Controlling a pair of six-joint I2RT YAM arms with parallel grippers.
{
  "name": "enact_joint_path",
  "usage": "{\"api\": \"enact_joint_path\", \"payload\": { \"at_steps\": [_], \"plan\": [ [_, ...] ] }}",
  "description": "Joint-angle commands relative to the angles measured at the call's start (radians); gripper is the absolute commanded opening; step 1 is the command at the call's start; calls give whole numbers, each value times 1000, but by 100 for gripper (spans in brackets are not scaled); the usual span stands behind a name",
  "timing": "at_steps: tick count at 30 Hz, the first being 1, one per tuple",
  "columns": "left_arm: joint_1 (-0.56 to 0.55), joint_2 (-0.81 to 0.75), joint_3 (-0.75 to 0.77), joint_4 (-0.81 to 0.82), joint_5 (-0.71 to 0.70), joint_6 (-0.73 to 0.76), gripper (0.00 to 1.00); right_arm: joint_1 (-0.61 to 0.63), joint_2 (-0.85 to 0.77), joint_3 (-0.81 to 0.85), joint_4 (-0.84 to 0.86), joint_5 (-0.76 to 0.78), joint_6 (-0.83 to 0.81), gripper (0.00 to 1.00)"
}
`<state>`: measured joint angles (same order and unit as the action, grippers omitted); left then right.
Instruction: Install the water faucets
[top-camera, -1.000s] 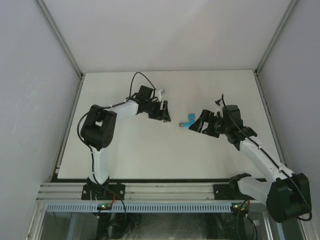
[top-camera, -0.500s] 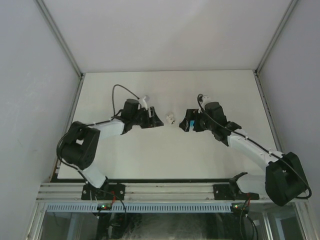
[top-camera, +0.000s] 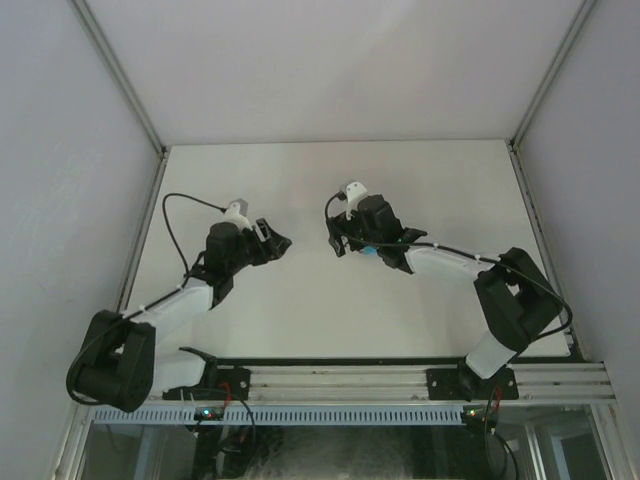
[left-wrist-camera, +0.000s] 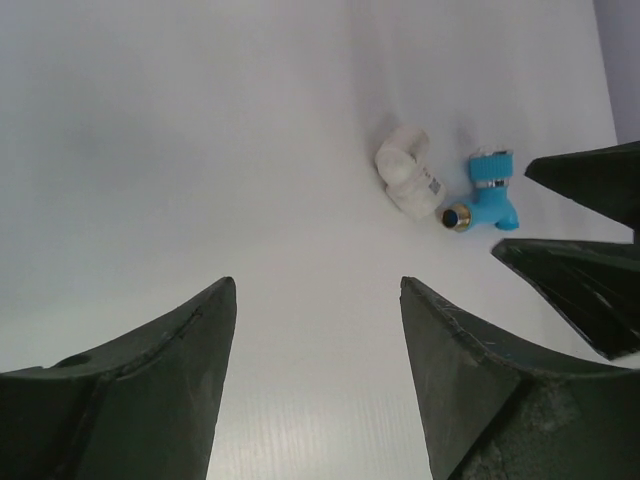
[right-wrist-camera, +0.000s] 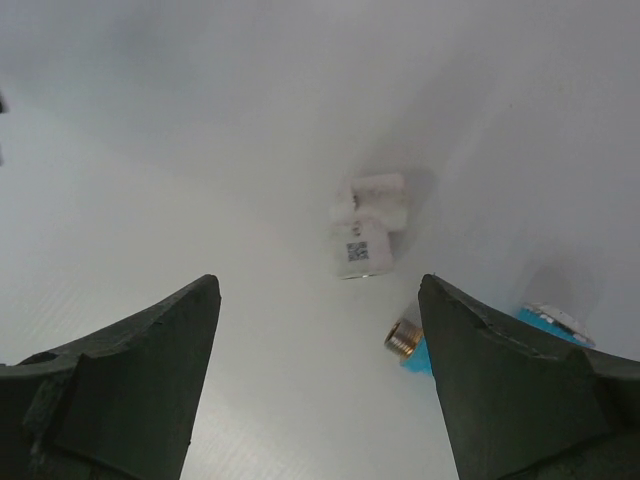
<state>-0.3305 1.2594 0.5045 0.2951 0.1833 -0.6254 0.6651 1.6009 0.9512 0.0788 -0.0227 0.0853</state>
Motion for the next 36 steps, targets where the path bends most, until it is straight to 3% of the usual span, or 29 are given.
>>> {"api": "enact_joint_path", "payload": {
  "at_steps": [1,12,36],
  "plan": [
    [-2,-114,-40,32,-105,32,72,-18,53,71,4,49,26,79],
    [-2,-262,-72,-25,-182,79,74,-12,225,174,-66,3,90,72],
    [-2,-267,-66,-33,-162,94,75,-2,339,237,-103,69,42,58]
  ]
}}
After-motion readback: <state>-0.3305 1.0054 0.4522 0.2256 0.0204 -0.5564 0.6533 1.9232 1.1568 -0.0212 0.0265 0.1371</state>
